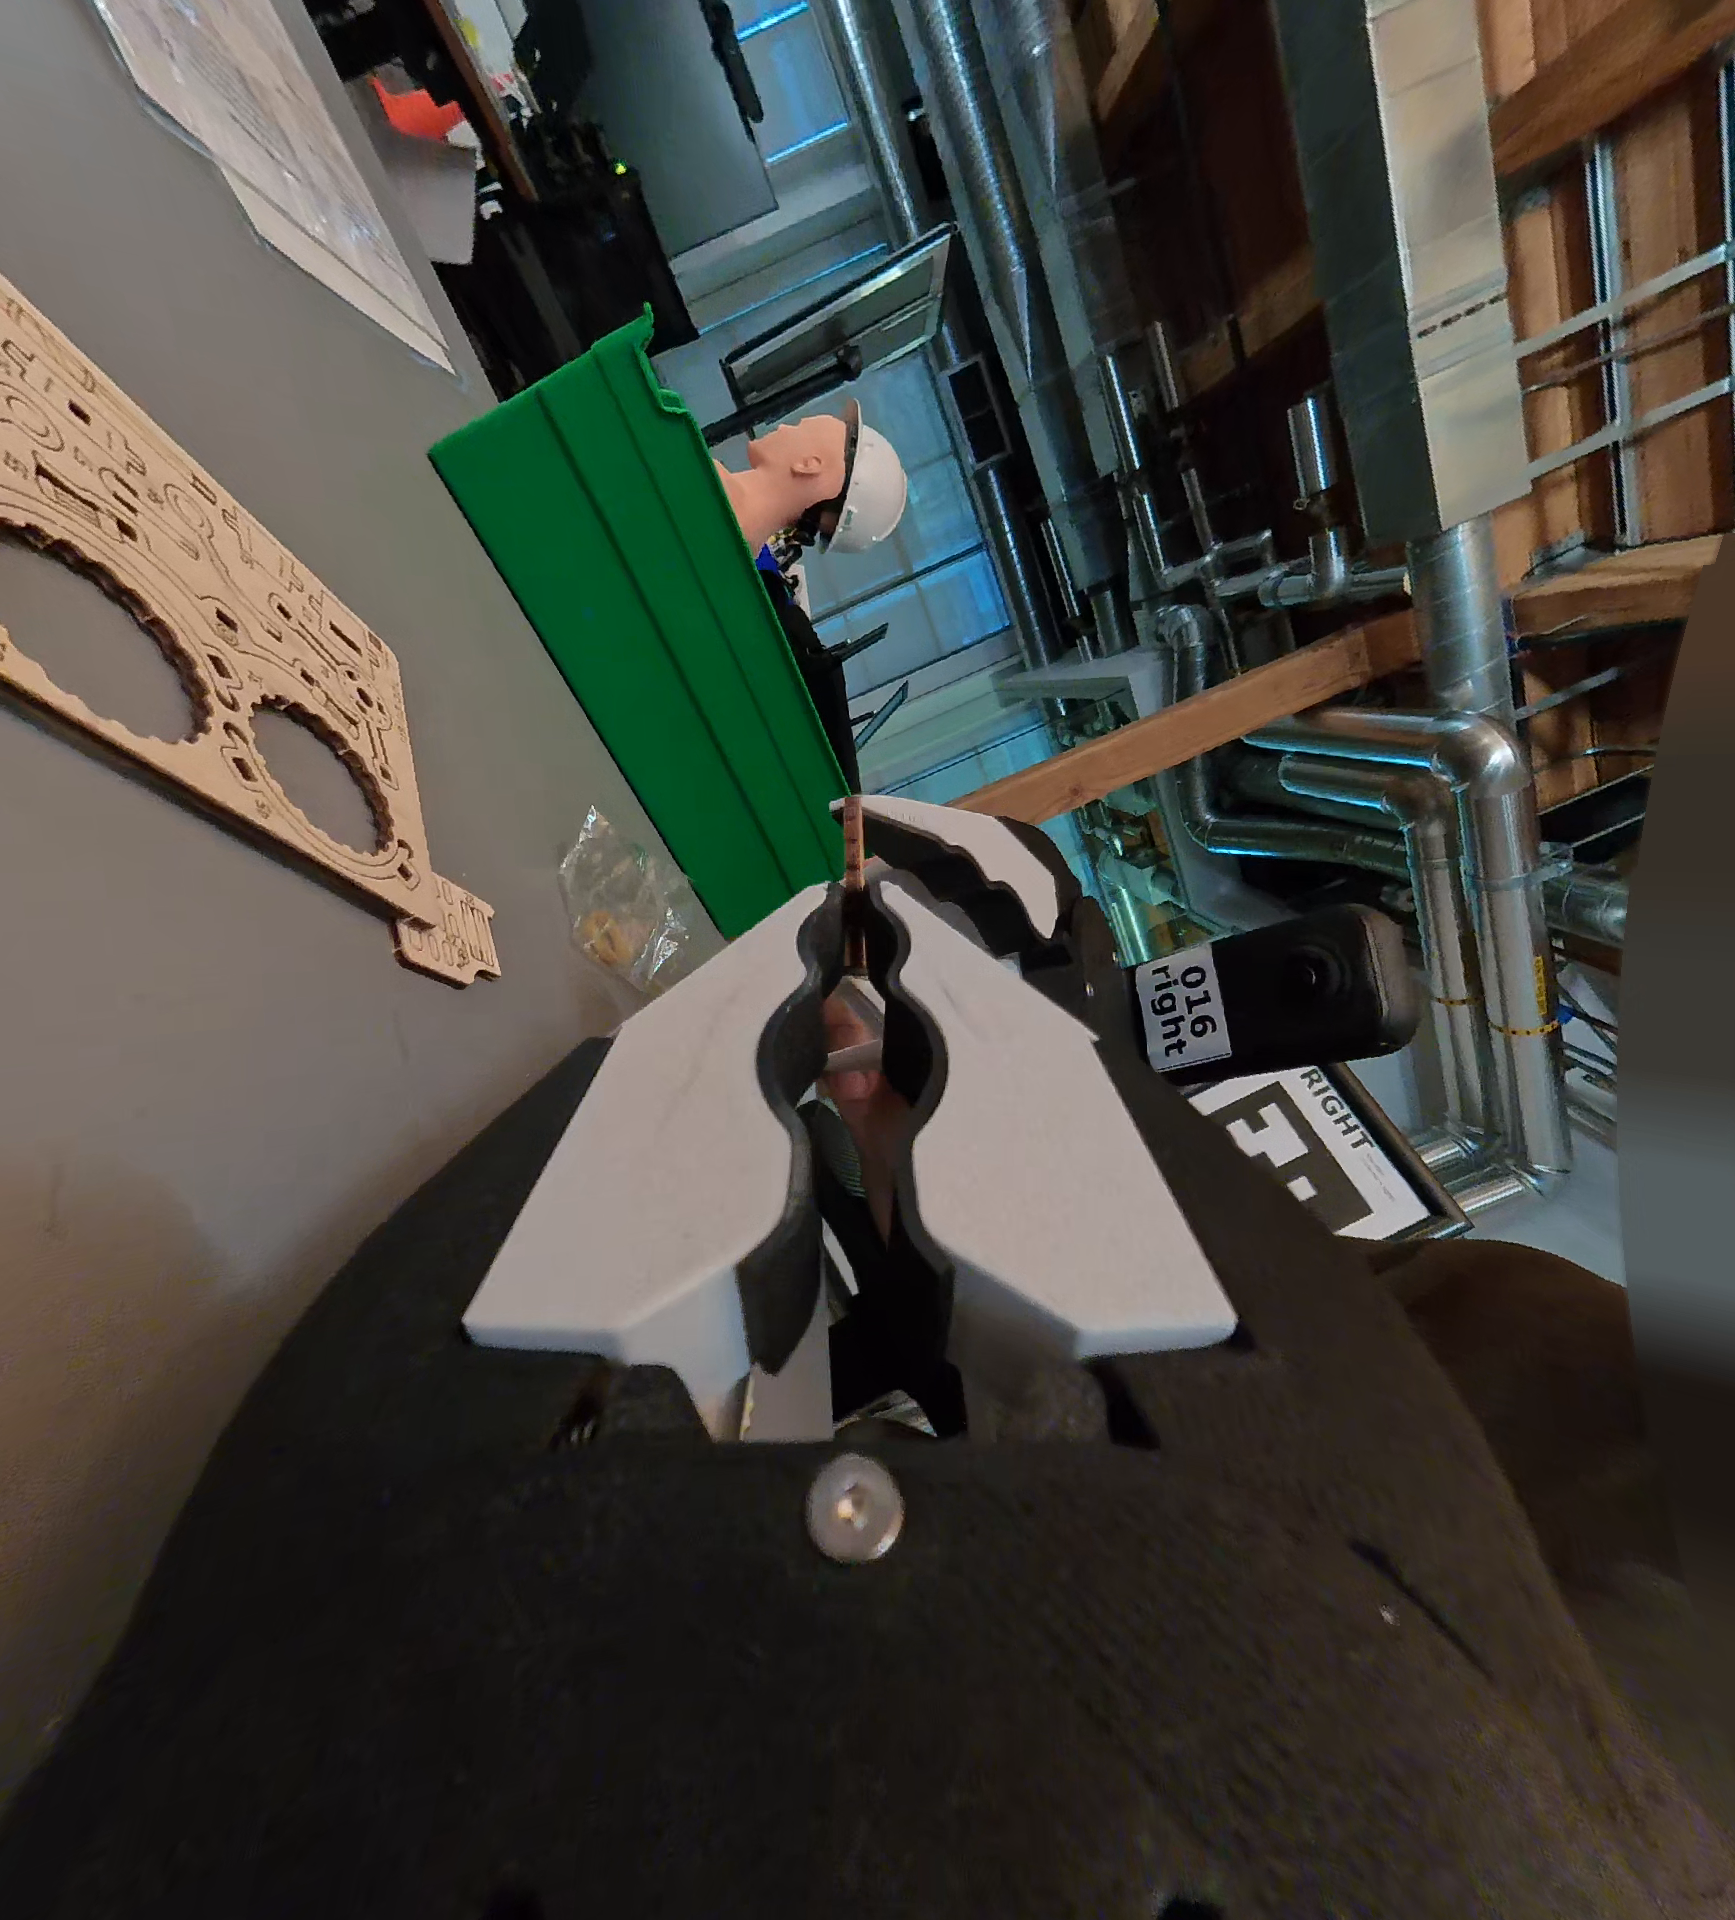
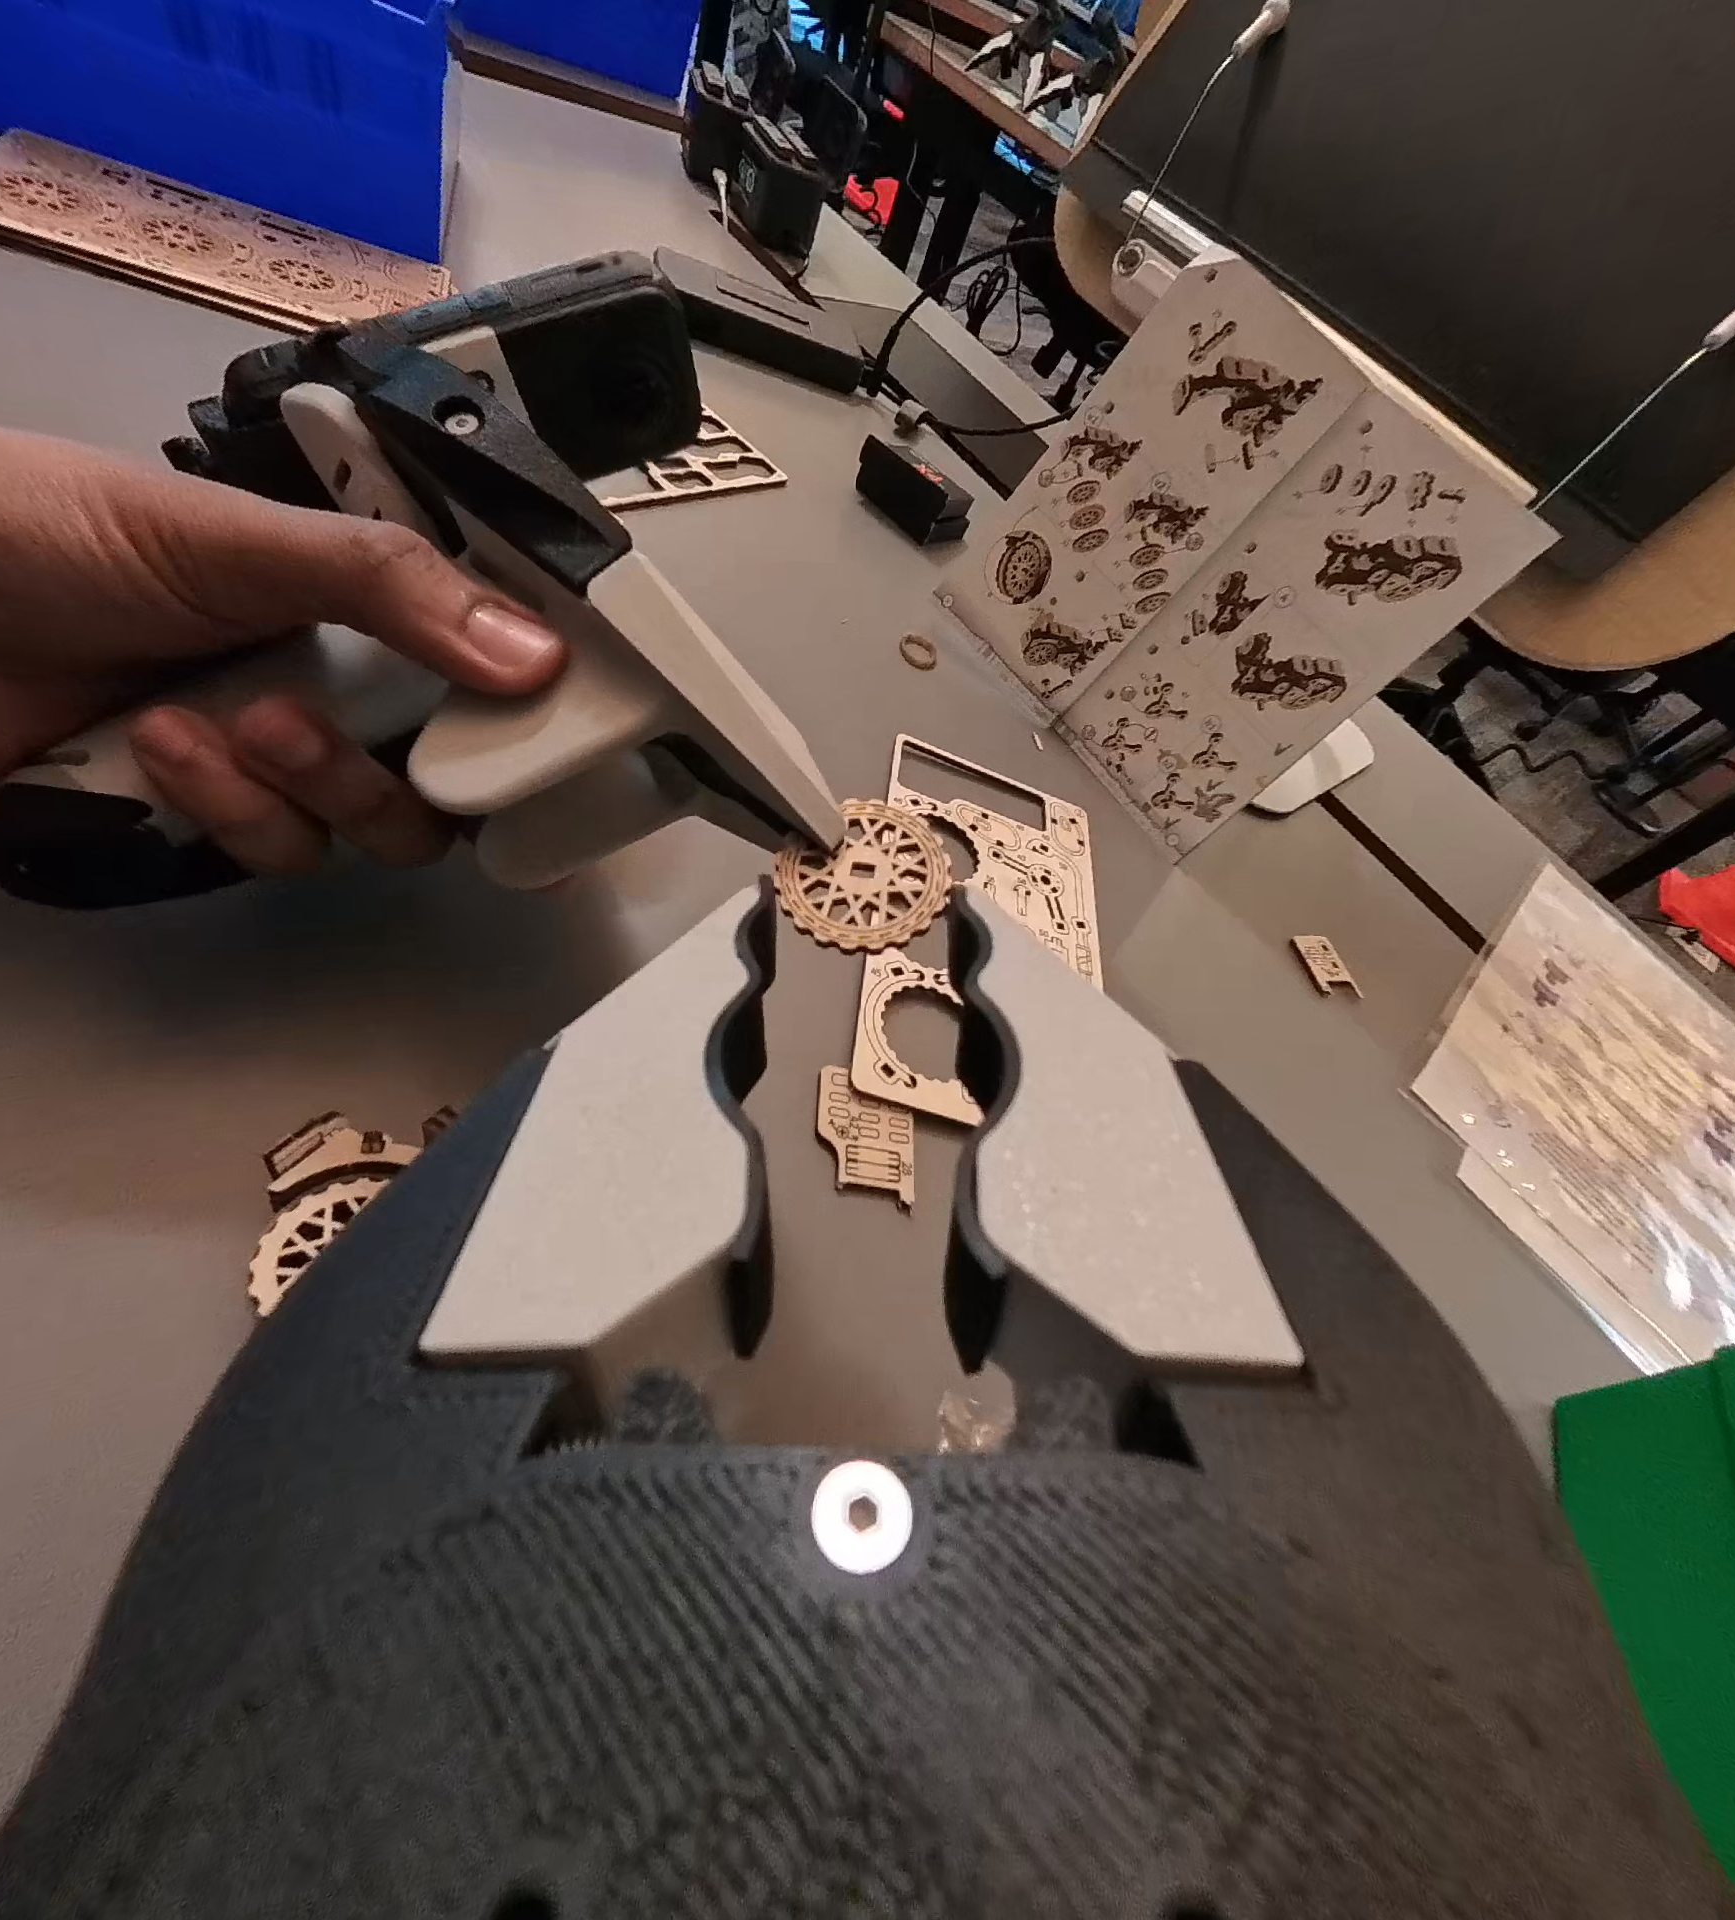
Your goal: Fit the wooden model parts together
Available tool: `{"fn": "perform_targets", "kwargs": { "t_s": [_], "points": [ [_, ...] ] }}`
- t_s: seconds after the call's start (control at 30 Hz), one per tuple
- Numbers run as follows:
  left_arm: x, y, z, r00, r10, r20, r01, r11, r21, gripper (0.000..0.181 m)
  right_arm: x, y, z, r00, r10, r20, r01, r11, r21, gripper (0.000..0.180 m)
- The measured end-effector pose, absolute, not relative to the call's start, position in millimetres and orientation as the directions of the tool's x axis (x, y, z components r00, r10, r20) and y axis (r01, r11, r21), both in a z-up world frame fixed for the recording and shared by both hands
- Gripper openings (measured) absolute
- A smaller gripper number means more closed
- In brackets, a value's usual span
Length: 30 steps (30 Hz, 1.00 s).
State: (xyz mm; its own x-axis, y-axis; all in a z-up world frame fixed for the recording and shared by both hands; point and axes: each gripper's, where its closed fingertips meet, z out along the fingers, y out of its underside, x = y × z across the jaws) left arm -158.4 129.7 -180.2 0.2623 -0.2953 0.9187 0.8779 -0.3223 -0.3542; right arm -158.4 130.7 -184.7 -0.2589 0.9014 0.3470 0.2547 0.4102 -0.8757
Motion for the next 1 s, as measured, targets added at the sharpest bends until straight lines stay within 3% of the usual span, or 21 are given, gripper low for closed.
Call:
{"fn": "perform_targets", "kwargs": {
  "t_s": [0.03,0.2,0.7,0.83,1.0],
  "points": [
    [-158,130,-180,0.272,-0.294,0.916,0.875,-0.32,-0.363,0.0,-158,131,-185,-0.26,0.901,0.347,0.255,0.411,-0.875,0.031],
    [-161,130,-181,0.333,-0.28,0.9,0.859,-0.305,-0.412,0.008,-157,129,-184,-0.272,0.899,0.344,0.248,0.411,-0.877,0.031],
    [-170,127,-179,0.331,-0.278,0.902,0.86,-0.305,-0.409,0.011,-156,133,-184,-0.271,0.9,0.341,0.253,0.409,-0.877,0.031],
    [-173,117,-168,0.445,-0.257,0.858,0.796,-0.325,-0.51,0.012,-152,143,-178,-0.227,0.923,0.311,0.271,0.367,-0.89,0.031],
    [-145,96,-205,0.636,-0.175,0.752,0.614,-0.475,-0.63,0.021,-128,118,-174,-0.21,0.941,0.265,0.308,0.321,-0.896,0.031]
  ]
}}
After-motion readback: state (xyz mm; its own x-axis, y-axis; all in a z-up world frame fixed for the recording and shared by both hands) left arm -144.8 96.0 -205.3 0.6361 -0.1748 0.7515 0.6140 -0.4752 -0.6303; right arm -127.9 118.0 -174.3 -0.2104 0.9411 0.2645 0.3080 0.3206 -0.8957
